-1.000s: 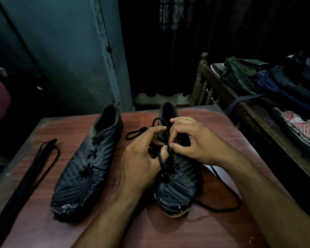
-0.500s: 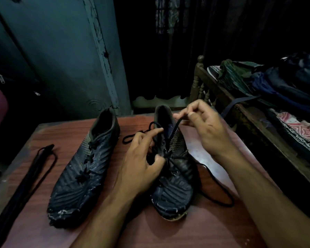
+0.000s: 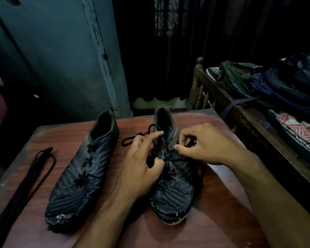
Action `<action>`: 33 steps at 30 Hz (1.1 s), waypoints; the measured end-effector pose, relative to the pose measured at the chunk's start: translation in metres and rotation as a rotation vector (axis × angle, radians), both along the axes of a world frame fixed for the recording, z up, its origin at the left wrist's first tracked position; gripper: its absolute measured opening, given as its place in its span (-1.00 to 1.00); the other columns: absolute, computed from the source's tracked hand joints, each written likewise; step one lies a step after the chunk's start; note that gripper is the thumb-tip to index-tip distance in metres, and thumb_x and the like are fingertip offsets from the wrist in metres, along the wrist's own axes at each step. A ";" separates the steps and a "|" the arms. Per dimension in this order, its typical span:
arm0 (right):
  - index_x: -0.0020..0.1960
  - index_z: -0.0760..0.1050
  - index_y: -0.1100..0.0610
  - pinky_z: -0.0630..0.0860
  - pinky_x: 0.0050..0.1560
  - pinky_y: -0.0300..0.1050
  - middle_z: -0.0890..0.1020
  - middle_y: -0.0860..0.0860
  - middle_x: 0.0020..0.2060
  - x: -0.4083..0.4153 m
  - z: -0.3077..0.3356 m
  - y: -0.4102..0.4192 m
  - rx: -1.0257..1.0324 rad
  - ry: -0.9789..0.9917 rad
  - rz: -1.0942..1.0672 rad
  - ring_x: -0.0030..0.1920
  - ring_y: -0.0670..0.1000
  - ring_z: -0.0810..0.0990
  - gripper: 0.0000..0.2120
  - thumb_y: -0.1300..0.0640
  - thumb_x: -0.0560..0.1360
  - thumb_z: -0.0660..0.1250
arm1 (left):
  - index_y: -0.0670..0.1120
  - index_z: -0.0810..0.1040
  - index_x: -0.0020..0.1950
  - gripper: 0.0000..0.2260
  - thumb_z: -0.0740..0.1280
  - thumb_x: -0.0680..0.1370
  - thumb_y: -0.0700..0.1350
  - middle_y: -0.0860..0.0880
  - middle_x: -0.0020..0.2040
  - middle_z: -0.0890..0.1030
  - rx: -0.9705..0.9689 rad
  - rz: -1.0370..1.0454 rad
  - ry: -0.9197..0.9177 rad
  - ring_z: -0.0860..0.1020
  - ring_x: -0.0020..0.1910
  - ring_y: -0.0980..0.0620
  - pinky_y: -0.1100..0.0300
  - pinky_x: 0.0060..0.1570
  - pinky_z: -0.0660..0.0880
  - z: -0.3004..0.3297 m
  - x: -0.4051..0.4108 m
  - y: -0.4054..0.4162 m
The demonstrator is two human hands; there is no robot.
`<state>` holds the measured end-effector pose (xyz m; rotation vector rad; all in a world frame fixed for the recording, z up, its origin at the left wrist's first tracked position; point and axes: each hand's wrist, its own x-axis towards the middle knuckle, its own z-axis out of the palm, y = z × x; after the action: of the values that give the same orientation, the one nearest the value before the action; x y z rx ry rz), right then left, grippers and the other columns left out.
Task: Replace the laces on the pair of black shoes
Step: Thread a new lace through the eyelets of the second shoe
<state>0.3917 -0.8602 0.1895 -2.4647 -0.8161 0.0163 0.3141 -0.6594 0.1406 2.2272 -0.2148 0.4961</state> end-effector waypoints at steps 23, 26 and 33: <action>-0.02 0.36 0.01 0.38 -0.31 -0.15 0.48 -0.12 -0.35 0.009 -0.001 -0.007 0.552 -0.180 -0.194 -0.38 -0.12 0.43 -0.71 -0.13 0.52 0.41 | 0.15 0.45 0.50 -0.42 0.28 0.45 -0.08 0.11 0.01 0.39 -0.014 -0.018 0.032 0.47 -0.03 0.11 0.41 -0.08 0.40 -0.003 0.003 0.000; 0.05 0.42 -0.01 0.47 -0.25 -0.28 0.61 -0.06 -0.30 0.005 -0.006 -0.005 0.119 -0.072 -0.053 -0.27 -0.14 0.57 -0.62 -0.18 0.45 0.51 | 0.16 0.44 0.50 -0.41 0.28 0.44 -0.08 0.13 0.02 0.39 -0.011 -0.023 0.036 0.46 0.00 0.15 0.48 -0.07 0.35 -0.003 0.002 -0.001; -0.23 0.62 0.15 0.38 -0.26 -0.30 0.59 -0.03 -0.38 0.005 0.004 -0.014 0.358 0.180 0.077 -0.34 -0.17 0.49 -0.76 0.00 0.49 0.49 | 0.16 0.44 0.50 -0.41 0.28 0.45 -0.07 0.09 0.01 0.39 0.000 -0.014 0.032 0.45 -0.02 0.12 0.43 -0.07 0.36 -0.002 0.002 -0.001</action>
<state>0.3970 -0.8738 0.1935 -2.0625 -0.7616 0.1084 0.3161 -0.6599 0.1384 2.2306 -0.2136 0.4530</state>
